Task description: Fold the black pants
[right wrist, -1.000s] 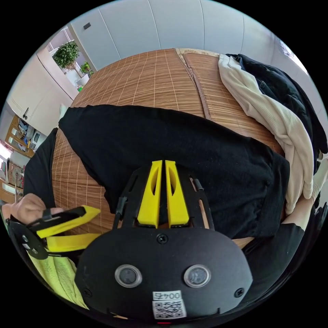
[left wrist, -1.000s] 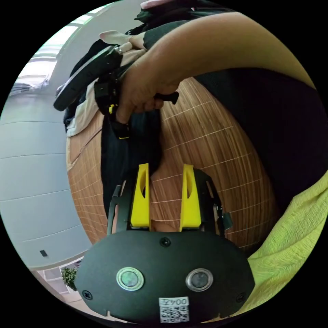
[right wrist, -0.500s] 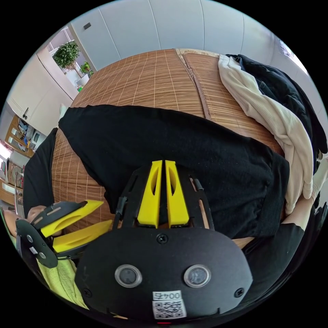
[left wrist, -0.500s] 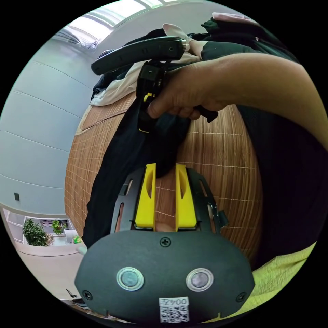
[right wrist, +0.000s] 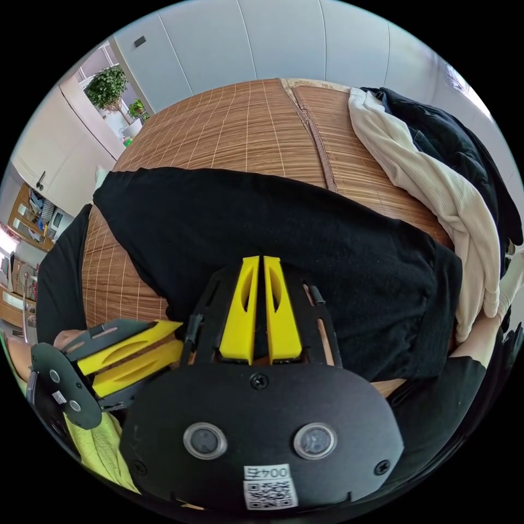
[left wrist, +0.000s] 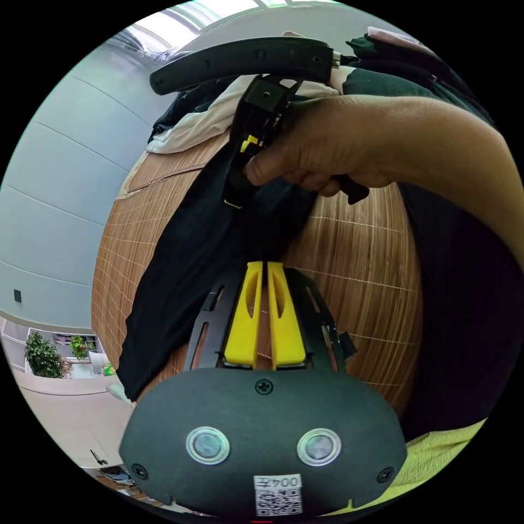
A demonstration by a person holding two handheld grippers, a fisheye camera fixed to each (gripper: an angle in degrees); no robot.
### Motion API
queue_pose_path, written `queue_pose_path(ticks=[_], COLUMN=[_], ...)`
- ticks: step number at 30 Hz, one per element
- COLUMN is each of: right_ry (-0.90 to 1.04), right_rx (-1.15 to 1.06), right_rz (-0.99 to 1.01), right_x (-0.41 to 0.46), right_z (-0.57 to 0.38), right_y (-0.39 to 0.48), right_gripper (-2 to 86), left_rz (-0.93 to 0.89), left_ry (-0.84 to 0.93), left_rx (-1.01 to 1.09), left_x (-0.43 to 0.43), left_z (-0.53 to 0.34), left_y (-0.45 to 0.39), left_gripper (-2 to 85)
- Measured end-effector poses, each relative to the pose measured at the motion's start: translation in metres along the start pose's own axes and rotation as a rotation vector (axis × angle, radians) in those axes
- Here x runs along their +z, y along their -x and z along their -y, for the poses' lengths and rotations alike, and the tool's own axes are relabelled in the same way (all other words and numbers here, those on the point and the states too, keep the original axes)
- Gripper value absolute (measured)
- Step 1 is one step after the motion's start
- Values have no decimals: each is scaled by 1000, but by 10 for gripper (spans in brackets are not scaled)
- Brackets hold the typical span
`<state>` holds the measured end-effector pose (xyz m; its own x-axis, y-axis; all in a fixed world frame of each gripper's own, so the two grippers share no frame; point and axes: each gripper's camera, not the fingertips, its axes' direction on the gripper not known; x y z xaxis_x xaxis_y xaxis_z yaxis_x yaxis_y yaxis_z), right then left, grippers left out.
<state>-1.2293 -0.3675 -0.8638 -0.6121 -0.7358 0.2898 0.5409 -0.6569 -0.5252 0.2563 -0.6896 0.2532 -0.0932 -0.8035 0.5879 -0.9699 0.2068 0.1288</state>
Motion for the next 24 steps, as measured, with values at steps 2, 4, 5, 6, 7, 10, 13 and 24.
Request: queue_pose_path(ticks=[2, 4, 5, 6, 7, 10, 13, 24], right_ry=[-1, -4, -4, -4, -2, -4, -13, -221], right_rx=[-2, 1, 4, 7, 6, 1, -14, -63], right_rz=[-4, -8, -7, -5, -5, -10, -16, 26], right_x=[-1, -2, -2, -2, -3, -5, -9, -47], right_z=[-1, -3, -4, -4, -5, -8, -12, -26], right_y=[2, 3, 3, 3, 4, 7, 10, 24], right_gripper=[26, 22, 21, 19, 18, 22, 34, 87], left_rz=[0, 8, 52, 92, 108, 161, 154, 144], left_ry=[0, -15, -5, 6, -6, -21, -52, 45], left_rx=[13, 41, 80, 109, 120, 145, 133, -13], left_x=[-5, -12, -7, 0, 1, -1, -16, 18], left_z=[-2, -8, -12, -16, -18, -19, -23, -45], left_y=[-6, -19, -32, -42, -46, -52, -44, 27], left_gripper=[22, 18, 16, 15, 14, 13, 13, 19])
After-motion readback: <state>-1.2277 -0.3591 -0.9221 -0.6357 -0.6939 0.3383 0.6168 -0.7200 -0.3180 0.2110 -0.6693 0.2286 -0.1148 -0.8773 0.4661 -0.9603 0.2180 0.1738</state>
